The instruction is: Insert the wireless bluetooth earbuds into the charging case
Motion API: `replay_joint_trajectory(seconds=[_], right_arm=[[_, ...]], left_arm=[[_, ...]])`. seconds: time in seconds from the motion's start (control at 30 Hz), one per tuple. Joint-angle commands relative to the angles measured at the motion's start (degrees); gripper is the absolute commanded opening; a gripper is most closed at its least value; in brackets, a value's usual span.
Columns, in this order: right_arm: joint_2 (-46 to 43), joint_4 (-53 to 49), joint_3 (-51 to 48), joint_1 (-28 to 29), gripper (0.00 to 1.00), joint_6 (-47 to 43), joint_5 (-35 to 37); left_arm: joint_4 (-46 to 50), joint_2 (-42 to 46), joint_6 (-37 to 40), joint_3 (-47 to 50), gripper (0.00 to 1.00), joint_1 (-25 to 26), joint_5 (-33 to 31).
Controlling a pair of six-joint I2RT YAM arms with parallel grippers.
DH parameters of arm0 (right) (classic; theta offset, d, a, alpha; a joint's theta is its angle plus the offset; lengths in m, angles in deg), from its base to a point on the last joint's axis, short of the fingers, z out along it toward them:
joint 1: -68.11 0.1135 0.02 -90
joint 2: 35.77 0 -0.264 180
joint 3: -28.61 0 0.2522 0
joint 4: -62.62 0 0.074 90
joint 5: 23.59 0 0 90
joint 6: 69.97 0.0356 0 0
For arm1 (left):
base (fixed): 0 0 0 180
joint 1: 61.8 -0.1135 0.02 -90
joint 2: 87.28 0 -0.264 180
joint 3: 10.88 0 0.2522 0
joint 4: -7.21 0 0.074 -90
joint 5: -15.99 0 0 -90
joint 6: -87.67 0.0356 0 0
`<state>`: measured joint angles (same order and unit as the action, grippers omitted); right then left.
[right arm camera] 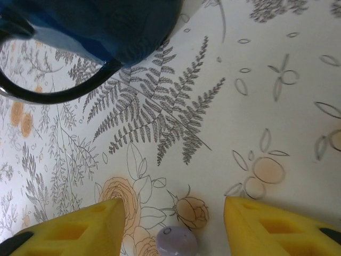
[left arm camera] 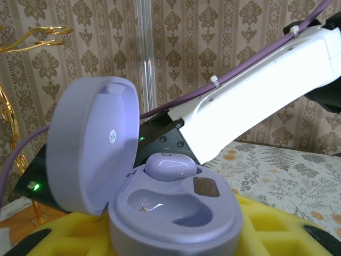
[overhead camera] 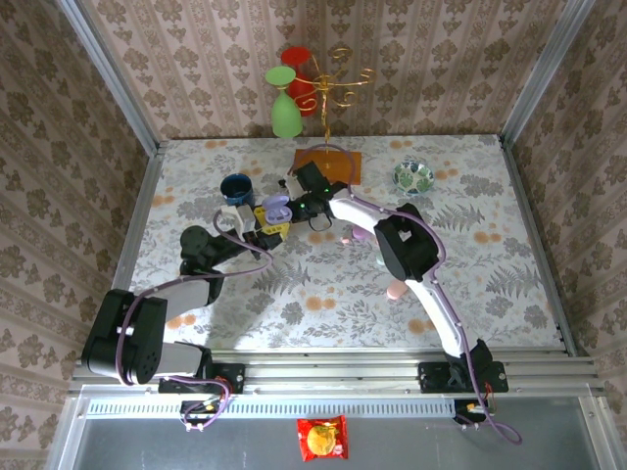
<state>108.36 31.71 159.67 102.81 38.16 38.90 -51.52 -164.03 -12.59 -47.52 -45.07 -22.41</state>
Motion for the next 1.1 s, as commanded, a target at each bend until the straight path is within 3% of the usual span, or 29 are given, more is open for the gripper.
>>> replay_joint_trajectory(seconds=[0.0,0.17,0.47,1.07], right_arm=[[3.2,-6.7,5.3,0.9,0.53,-3.3,-3.2],[6.8,-13.0,11.5,1.0,0.53,-5.3,-3.9],[6.1,-18.6,11.5,0.1,0.46,-9.9,-4.9],[3.2,-17.9,6.3,-0.3,0.37,-11.1,-4.5]], left_arm=[[-1.5,0.0,0.2,0.5,0.42,-0.1,0.4],[-1.5,0.1,0.4,0.8,0.42,-0.1,0.7],[-1.5,-0.2,0.4,0.7,0.42,-0.1,1.7],[-1.6,-0.4,0.5,0.8,0.42,-0.1,1.7]])
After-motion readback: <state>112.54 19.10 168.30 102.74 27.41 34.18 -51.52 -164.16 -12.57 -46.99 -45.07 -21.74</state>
